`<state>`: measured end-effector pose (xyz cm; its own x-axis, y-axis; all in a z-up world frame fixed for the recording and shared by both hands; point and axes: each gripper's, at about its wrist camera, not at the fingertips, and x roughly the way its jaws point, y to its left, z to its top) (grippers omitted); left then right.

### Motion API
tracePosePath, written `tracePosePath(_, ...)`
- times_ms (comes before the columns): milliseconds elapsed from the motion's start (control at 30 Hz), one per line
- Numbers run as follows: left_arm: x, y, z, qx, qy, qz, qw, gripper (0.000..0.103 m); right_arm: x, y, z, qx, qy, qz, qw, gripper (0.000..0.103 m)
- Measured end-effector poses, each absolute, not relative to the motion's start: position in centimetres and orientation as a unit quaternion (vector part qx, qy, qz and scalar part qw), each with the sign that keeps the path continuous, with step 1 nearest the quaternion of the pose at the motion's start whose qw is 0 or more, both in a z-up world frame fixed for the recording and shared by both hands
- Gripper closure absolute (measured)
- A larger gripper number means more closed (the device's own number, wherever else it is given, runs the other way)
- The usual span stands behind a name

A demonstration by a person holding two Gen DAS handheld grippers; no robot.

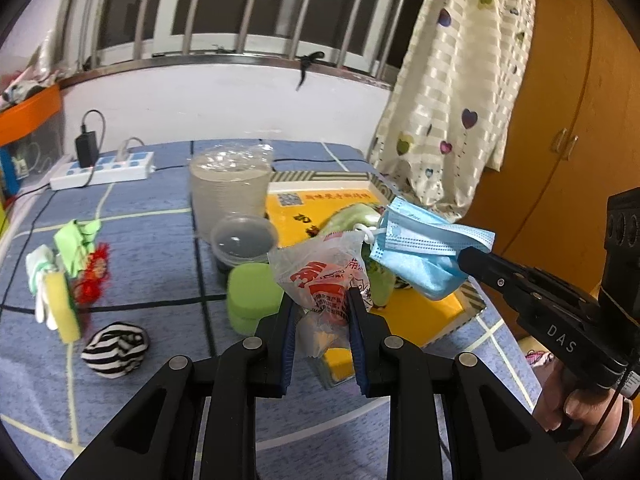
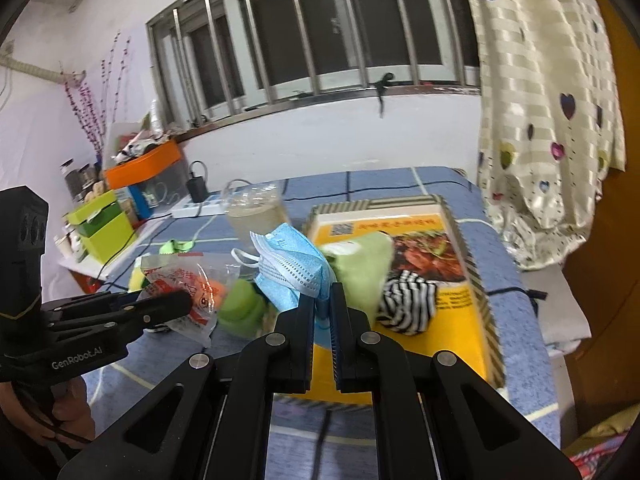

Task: Organize soft objects
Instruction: 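Carry the white bag with the left tool while the right tool carries the mask over the tray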

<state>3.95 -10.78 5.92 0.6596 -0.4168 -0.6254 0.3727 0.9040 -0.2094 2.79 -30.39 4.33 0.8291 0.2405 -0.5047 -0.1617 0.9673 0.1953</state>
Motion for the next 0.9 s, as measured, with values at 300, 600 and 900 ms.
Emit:
tracePosePath(300,5.1,-13.1,4.9,-0.025,0.363,-0.237,0.901,0.08,3.2,-32.0,3.3,0.08,0.287,0.086,0.951,0.096)
tracePosePath(600,6.4,-15.0,3.0,-0.018,0.387,-0.254,0.886,0.08,3.9,-32.9,1.4,0.084,0.315,0.074,0.942,0.096)
tracePosePath(900,7.6,-16.9,0.9,-0.009,0.41,-0.267,0.872,0.08,5.0,-33.9,-0.6,0.089,0.342,0.058,0.934,0.096)
